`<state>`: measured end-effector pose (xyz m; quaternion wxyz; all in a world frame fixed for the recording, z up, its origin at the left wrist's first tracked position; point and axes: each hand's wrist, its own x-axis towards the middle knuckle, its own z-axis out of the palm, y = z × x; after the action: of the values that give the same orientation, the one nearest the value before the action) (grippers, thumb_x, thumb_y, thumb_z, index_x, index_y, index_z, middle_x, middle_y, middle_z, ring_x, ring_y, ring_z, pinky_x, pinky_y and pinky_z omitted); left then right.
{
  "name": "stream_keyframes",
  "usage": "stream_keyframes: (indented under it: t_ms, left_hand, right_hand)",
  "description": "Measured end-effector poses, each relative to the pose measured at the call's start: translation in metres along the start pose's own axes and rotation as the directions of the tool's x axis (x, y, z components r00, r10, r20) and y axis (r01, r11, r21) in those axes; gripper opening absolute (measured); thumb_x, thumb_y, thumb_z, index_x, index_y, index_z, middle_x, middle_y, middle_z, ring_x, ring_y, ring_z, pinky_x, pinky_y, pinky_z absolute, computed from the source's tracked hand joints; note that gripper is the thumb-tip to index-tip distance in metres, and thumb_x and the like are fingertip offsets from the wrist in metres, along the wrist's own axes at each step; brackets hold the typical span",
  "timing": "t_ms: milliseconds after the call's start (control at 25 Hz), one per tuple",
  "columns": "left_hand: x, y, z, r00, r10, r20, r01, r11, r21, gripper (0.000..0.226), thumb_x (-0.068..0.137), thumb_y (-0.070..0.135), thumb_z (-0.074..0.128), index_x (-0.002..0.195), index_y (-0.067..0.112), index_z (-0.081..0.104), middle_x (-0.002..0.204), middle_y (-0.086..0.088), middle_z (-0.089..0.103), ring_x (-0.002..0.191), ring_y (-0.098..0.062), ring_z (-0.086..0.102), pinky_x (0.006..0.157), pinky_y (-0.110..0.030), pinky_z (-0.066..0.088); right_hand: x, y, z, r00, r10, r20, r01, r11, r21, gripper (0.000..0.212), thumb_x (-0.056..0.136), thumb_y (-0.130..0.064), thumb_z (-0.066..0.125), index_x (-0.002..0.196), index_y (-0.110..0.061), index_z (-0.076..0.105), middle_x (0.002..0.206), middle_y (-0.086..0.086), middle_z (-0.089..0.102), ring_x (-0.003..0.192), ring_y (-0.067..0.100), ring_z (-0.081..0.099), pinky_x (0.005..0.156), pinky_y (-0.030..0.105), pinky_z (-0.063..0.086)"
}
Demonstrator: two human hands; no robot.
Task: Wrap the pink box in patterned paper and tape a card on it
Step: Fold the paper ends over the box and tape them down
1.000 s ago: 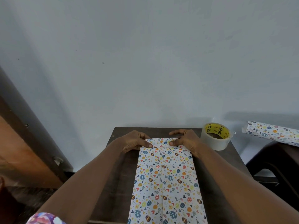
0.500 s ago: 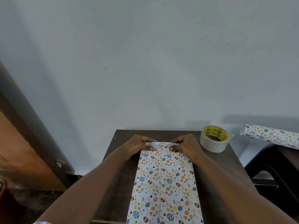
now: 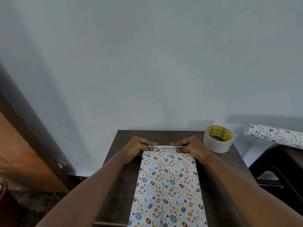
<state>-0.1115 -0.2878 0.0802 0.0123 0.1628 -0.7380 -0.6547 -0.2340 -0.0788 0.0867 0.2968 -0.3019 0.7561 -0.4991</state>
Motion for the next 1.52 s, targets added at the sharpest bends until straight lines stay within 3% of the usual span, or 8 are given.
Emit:
stream_keyframes:
  t_ms: [160,320,600,720,840,1000,1240,1520]
  left_hand:
    - [-0.002,-0.003,-0.001,0.999,0.033,0.04,-0.035,0.998,0.055,0.043,0.086,-0.01,0.049,0.076,0.021,0.078,0.087,0.004,0.074,0.085,-0.015,0.066,0.068,-0.022,0.055]
    - [-0.004,-0.001,0.001,0.998,0.037,0.049,-0.041,0.996,0.083,0.017,0.079,0.018,0.066,0.083,0.002,0.074,0.081,-0.003,0.073,0.074,-0.013,0.066,0.068,-0.025,0.052]
    - [0.006,0.02,0.0,0.994,-0.062,0.095,0.033,0.96,0.277,0.032,0.079,0.014,0.072,0.11,0.015,0.064,0.093,0.0,0.07,0.084,-0.013,0.066,0.066,-0.023,0.052]
    - [0.009,0.022,-0.002,0.99,-0.081,0.114,0.035,0.933,0.358,0.035,0.081,0.015,0.071,0.115,0.008,0.063,0.098,-0.003,0.069,0.087,-0.013,0.065,0.072,-0.023,0.053]
    - [0.011,0.019,-0.005,0.985,-0.059,0.163,-0.006,0.928,0.372,0.031,0.083,0.013,0.068,0.113,0.005,0.066,0.1,-0.005,0.07,0.093,-0.015,0.065,0.086,-0.026,0.051]
    - [0.009,0.022,-0.006,0.961,-0.113,0.254,-0.017,0.888,0.459,0.034,0.088,0.017,0.062,0.121,0.007,0.062,0.115,-0.007,0.067,0.101,-0.012,0.063,0.092,-0.023,0.048]
    - [0.005,0.022,-0.005,0.963,-0.095,0.252,-0.044,0.869,0.494,0.031,0.094,0.02,0.054,0.123,0.013,0.061,0.12,-0.002,0.065,0.108,-0.011,0.061,0.1,-0.028,0.043]
    - [-0.001,0.022,0.004,0.978,-0.077,0.195,-0.038,0.85,0.525,0.032,0.09,0.031,0.059,0.116,0.015,0.067,0.113,-0.001,0.069,0.104,-0.012,0.064,0.098,-0.031,0.047]
  right_hand:
    - [-0.001,0.001,0.002,1.0,-0.01,0.0,0.01,0.999,-0.043,0.03,0.084,0.006,0.059,0.101,-0.014,0.072,0.101,-0.003,0.071,0.089,0.016,0.064,0.079,0.021,0.052]
    - [-0.002,-0.001,0.003,0.998,-0.066,0.02,0.068,0.983,-0.172,0.028,0.087,0.003,0.054,0.102,-0.012,0.072,0.108,-0.008,0.068,0.1,0.008,0.062,0.09,0.022,0.049]
    - [0.008,-0.023,-0.005,0.994,0.095,0.062,-0.079,0.972,-0.219,0.024,0.081,-0.024,0.071,0.061,-0.011,0.068,0.056,0.001,0.063,0.055,0.012,0.057,0.067,0.029,0.046]
    - [0.015,-0.038,-0.005,0.966,0.211,0.151,-0.179,0.963,-0.201,0.007,0.078,-0.013,0.073,0.085,-0.011,0.073,0.084,0.003,0.07,0.082,0.017,0.064,0.085,0.036,0.051]
    - [0.017,-0.046,-0.001,0.951,0.26,0.166,-0.173,0.895,-0.41,0.03,0.082,-0.016,0.07,0.111,-0.011,0.066,0.104,0.0,0.063,0.101,0.018,0.056,0.089,0.032,0.045]
    - [0.013,-0.044,0.009,0.957,0.258,0.133,-0.183,0.891,-0.415,0.019,0.085,-0.009,0.066,0.104,-0.005,0.067,0.083,-0.002,0.063,0.076,0.01,0.057,0.064,0.021,0.044]
    - [0.004,-0.026,0.013,0.999,0.037,-0.021,-0.042,0.892,-0.45,0.02,0.085,-0.014,0.066,0.105,-0.012,0.07,0.107,0.002,0.068,0.101,0.014,0.059,0.092,0.028,0.043]
    - [-0.002,-0.018,0.011,1.0,0.008,0.025,0.004,0.897,-0.443,0.025,0.088,-0.021,0.063,0.111,-0.012,0.066,0.11,0.003,0.067,0.098,0.011,0.058,0.09,0.026,0.044]
